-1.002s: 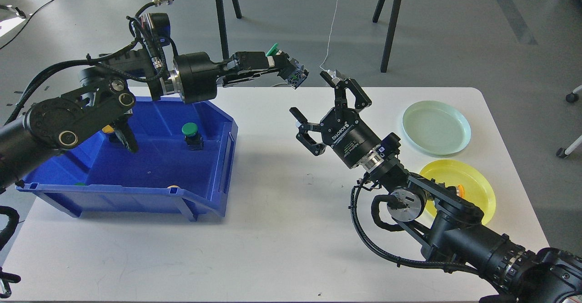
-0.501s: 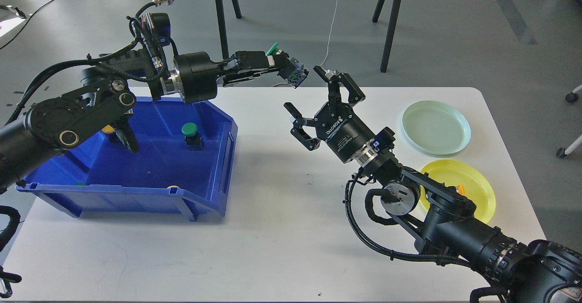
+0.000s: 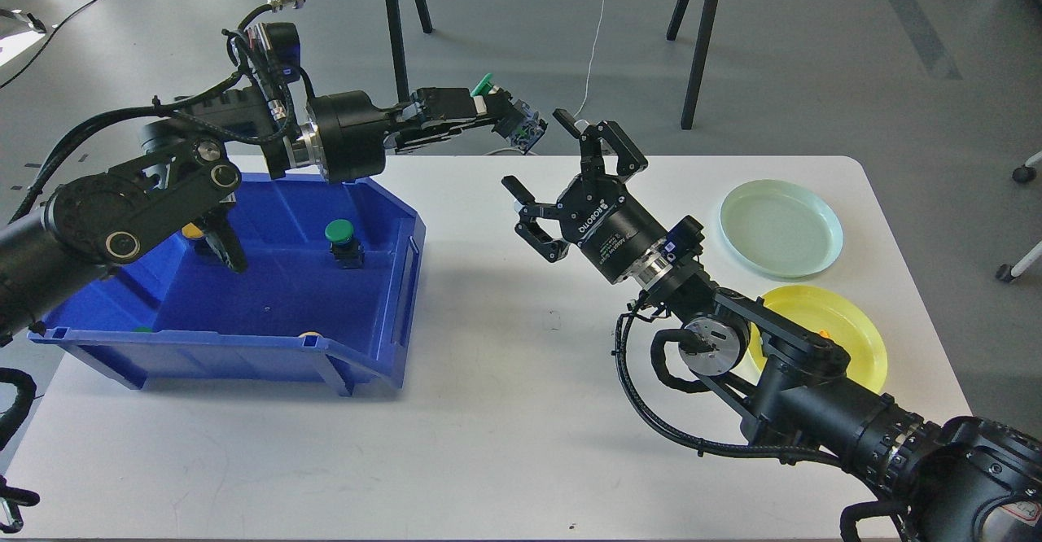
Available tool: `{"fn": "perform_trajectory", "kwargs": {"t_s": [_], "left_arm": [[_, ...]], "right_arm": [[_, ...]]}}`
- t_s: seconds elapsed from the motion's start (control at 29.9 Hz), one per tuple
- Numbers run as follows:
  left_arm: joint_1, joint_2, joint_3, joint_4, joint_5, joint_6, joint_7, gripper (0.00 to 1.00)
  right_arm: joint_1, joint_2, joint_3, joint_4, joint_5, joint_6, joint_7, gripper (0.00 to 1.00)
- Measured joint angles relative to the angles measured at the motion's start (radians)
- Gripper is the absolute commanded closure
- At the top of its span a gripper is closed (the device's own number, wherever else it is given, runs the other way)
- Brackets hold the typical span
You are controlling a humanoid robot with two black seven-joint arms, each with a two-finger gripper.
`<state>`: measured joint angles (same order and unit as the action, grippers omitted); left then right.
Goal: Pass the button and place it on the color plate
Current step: 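Close the right gripper on the green button held by the left gripper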
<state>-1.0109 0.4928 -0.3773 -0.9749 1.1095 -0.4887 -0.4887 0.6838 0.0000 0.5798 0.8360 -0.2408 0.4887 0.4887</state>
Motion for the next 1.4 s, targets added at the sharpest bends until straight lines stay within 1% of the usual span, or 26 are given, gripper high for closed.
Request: {"fn": "perform_trajectory", "kwargs": {"t_s": [0.67,0.97,1.17,1.4], "left_arm": [[-0.002,0.0,0.0,0.002,-0.001,0.0,0.0,0.86],[-0.002,0.0,-0.001,0.002,-0.001,0.0,0.0,0.86],[-0.001,0.0,-0.001,0.002,-0.001,0.0,0.0,0.86],[0.0,0.0,-0.001,0.009,-0.002,0.0,0.0,0.86]], "right_arm": [[0.033,0.0,-0.004,-0.019,-0.004,0.0,0.0,0.07],[0.042,0.0,-0.008,-0.033,-0.012,0.0,0.0,0.06],[0.047,0.0,-0.059,-0.035,-0.014,0.0,0.0,0.06],[0.047,0.0,-0.07,-0.033,-0.014,0.0,0.0,0.07]]}}
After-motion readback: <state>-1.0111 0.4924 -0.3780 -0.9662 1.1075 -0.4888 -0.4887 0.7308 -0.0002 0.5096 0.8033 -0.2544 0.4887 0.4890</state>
